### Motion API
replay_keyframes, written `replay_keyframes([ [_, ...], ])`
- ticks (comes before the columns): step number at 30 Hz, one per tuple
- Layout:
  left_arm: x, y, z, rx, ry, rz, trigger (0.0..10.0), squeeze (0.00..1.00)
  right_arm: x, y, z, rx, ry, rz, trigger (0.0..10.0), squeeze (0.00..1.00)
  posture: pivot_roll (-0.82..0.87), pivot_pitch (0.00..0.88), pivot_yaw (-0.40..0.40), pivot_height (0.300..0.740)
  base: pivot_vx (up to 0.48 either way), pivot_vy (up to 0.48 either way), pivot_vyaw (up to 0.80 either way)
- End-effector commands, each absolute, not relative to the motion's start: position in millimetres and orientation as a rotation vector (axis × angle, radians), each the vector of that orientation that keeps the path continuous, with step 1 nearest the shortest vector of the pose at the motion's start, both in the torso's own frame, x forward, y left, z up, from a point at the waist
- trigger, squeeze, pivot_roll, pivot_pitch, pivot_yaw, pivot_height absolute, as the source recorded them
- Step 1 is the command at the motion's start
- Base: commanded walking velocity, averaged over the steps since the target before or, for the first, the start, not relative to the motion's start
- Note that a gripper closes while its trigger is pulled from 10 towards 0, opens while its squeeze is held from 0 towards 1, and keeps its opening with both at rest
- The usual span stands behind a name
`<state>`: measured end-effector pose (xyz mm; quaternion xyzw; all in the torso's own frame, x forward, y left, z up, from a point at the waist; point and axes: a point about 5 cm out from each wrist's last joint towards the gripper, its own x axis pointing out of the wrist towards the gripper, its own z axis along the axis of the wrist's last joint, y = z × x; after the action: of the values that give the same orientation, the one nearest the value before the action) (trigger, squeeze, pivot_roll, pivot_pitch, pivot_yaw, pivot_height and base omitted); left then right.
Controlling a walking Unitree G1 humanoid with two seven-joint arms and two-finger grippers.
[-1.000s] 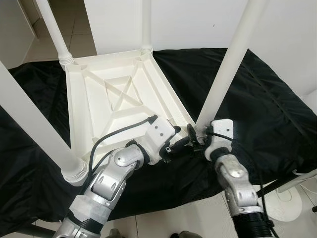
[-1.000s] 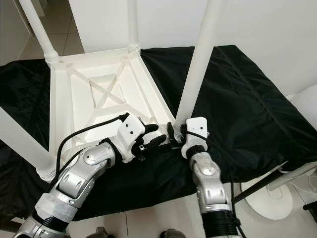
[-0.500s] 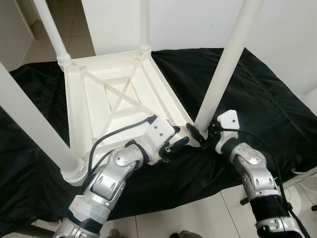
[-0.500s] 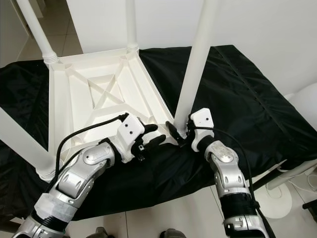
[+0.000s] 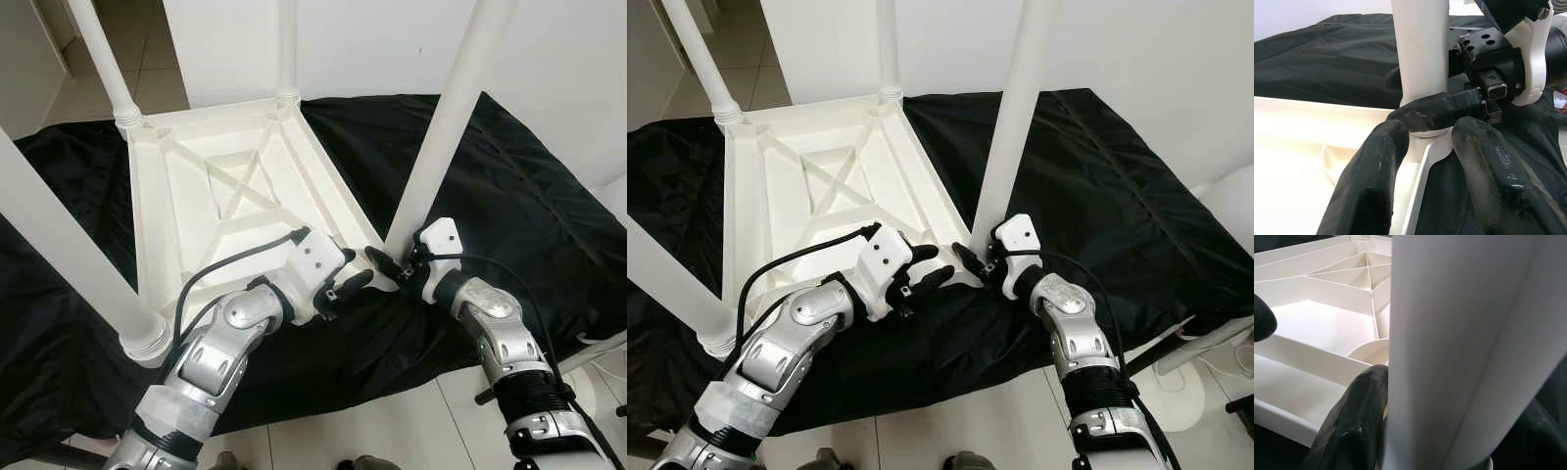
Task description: Building children table
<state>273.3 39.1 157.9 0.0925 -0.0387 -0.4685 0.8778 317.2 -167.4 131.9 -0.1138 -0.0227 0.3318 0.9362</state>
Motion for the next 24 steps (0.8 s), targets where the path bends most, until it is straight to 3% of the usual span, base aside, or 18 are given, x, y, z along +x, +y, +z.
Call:
replay_keyframes([
  [1,275,40,159,0.199,-0.082,-0.962,10.0,0.00,315,-170,120,-0.240,0.008,0.685,10.0,0.00,-0.09,0.050,0.006,0.740,0.000,0.000,0.00],
  [7,275,40,159,0.200,-0.083,-0.962,10.0,0.00,316,-171,121,-0.203,0.008,0.633,10.0,0.00,-0.09,0.051,0.006,0.740,0.000,0.000,0.00],
  [24,271,39,156,0.195,-0.072,-0.979,10.0,0.00,302,-150,117,-0.080,0.014,-0.017,10.0,0.00,-0.10,0.063,0.007,0.740,0.000,0.000,0.00],
])
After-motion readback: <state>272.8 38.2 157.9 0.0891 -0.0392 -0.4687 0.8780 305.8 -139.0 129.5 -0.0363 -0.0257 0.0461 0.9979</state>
